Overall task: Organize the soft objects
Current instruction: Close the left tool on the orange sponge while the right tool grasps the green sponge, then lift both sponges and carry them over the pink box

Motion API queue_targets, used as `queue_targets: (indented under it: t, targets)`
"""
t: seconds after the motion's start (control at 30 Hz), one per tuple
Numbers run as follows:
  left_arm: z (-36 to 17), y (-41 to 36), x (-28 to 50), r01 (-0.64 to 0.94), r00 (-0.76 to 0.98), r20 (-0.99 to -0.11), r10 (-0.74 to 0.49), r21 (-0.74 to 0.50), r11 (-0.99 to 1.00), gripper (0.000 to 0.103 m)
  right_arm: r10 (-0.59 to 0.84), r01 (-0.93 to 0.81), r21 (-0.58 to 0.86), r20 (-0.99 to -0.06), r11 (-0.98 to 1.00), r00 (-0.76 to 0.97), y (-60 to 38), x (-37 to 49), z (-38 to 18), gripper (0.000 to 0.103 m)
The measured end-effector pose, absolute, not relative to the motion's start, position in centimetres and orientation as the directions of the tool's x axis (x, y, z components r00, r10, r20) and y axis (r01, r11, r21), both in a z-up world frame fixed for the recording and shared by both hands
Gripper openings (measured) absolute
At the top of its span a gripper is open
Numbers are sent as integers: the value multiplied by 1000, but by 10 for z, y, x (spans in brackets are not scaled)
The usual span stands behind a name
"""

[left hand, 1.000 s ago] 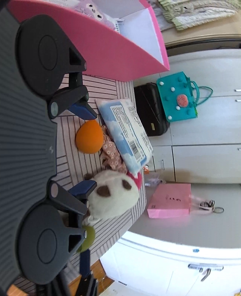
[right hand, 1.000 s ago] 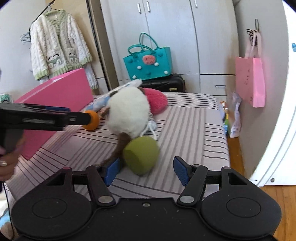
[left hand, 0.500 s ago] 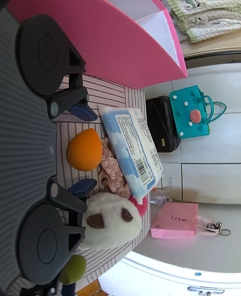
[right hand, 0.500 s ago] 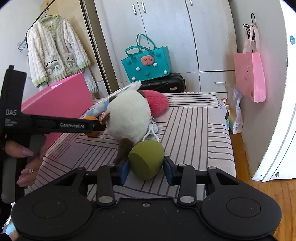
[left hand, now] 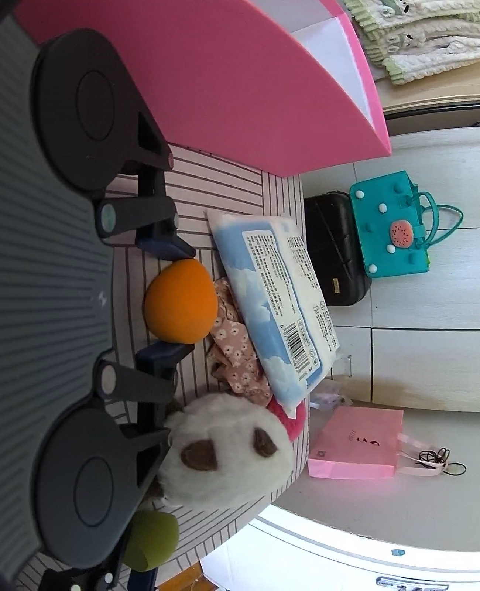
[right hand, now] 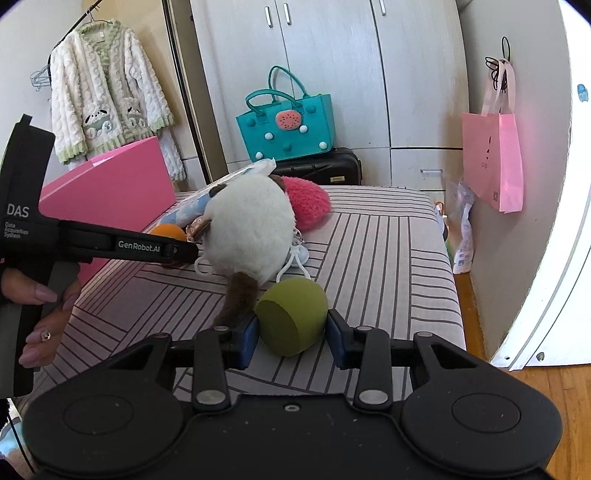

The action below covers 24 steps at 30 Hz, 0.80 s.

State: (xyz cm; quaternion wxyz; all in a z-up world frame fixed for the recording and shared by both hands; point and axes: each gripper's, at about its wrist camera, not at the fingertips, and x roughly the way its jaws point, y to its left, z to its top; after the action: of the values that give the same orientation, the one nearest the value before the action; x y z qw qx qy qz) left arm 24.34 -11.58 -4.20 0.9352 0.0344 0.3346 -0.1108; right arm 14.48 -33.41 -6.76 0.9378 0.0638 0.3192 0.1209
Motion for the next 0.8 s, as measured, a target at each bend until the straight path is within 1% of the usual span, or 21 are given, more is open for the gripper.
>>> queue_targets:
  t: [0.13,0.3,0.43,0.6,0.8]
  targets:
    - [-41,-111,238,250,746,-631,-212,-29,968,42,258,-175,195,-587,965,767,-333,144,-66,43]
    - [-33,-103,229,295,699,-662,-271,-78,952,42,248,-143,218,-594,965,765,-331,143,-59,43]
    - [-26,-99,221,324,670,-687,-281,-69,943,42,231,-132,208,-587,969,776,-324,137,-50,43]
    - [-18,-91,207,383,614,-714,-336,-103,918,42,241,-128,219,-630,967,738,-318,131,-46,43]
    - [-10,-79,186,430,566,-715,-411,-169,887,42,263,-142,234,-647,962,715,-307,117,-38,43]
